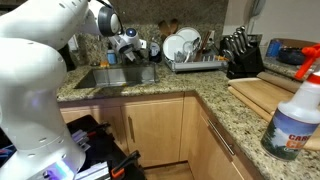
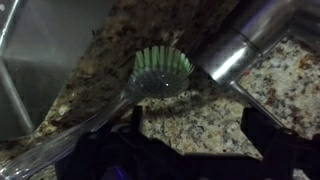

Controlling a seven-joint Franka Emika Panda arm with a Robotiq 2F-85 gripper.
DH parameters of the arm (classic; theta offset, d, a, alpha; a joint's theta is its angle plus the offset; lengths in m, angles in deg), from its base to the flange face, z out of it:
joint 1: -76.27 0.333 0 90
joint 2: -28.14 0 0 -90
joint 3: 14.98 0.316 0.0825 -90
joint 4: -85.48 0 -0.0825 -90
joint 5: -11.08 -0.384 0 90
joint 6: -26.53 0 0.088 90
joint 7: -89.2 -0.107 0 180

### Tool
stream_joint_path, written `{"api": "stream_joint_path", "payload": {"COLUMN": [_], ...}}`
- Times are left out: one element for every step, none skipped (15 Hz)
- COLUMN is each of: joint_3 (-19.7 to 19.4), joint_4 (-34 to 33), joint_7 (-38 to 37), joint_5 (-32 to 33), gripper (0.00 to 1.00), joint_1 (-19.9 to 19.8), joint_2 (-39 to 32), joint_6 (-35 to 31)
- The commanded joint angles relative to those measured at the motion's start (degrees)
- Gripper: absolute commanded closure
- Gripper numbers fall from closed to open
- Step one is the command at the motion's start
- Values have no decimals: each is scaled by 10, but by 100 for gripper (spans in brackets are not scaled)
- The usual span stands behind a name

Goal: Close the tap

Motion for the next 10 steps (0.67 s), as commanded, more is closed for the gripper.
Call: {"api": "stream_joint_path", "payload": {"joint_3": [75, 91, 99, 108, 121, 118, 104, 107, 108, 109], "joint_4": [59, 63, 71, 75, 77, 83, 39, 41, 43, 43], "joint_7": [80, 100, 110, 119, 129, 121, 105, 105, 105, 105], "joint_5": [0, -3, -5, -7, -10, -11, 0, 0, 0, 0], "gripper": [0, 0, 0, 0, 0, 0, 0, 0, 0, 0], "joint_1": [-67, -83, -93, -102, -112, -111, -91, -94, -96, -96], "joint_2": [30, 31, 33, 33, 33, 37, 7, 7, 8, 8], "joint_6": [64, 79, 90, 96, 101, 95, 84, 84, 84, 84]}}
